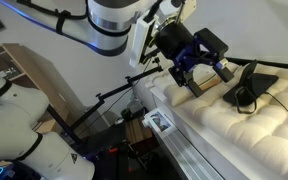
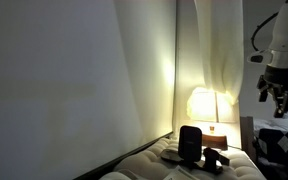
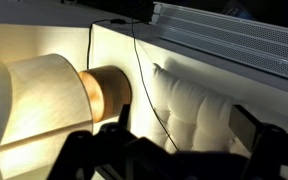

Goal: Pick up the black watch and put it on top of the white book

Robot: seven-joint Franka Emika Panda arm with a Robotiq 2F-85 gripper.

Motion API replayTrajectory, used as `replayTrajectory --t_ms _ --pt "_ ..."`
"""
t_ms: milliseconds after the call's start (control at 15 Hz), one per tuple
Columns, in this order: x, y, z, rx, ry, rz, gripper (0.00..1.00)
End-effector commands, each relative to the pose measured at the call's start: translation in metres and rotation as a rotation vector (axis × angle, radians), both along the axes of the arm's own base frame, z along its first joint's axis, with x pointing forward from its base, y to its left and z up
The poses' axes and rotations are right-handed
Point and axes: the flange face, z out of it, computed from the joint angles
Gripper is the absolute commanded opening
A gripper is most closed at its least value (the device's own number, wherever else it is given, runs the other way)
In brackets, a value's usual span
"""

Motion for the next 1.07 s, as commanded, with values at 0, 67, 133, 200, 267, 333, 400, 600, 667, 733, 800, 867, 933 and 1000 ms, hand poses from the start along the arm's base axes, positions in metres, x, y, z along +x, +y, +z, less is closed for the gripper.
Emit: replayTrajectory --t_ms 0,67,133,200,267,333,400,600,667,733,800,867,933,1000 --pt "0.004 0.015 -0.001 -0.118 0.004 0.105 1.0" --pt "0.004 0.019 -0.003 -0.162 0.015 0.134 1.0" --pt "0.004 0.023 -0.005 -0.222 0.023 0.16 1.0" --pt "0.004 0.027 -0.008 -0.275 0.037 0.184 1.0" --pt "0.004 0.031 -0.013 -0.333 0.059 0.207 1.0" --pt "0.004 0.035 -0.018 -0.39 0.075 0.224 1.0" --pt "0.004 0.04 -0.024 -0.446 0.095 0.24 1.0" --pt "0.006 0.054 -0.044 -0.552 0.163 0.283 1.0" --pt "0.012 0.056 -0.049 -0.537 0.165 0.284 1.0" --pt "0.02 0.055 -0.052 -0.481 0.163 0.274 1.0" --pt "0.027 0.052 -0.055 -0.438 0.171 0.266 1.0" --pt "0.036 0.046 -0.055 -0.398 0.156 0.233 1.0" --pt "0.043 0.039 -0.055 -0.352 0.14 0.203 1.0" --pt "0.052 0.032 -0.053 -0.305 0.121 0.168 1.0"
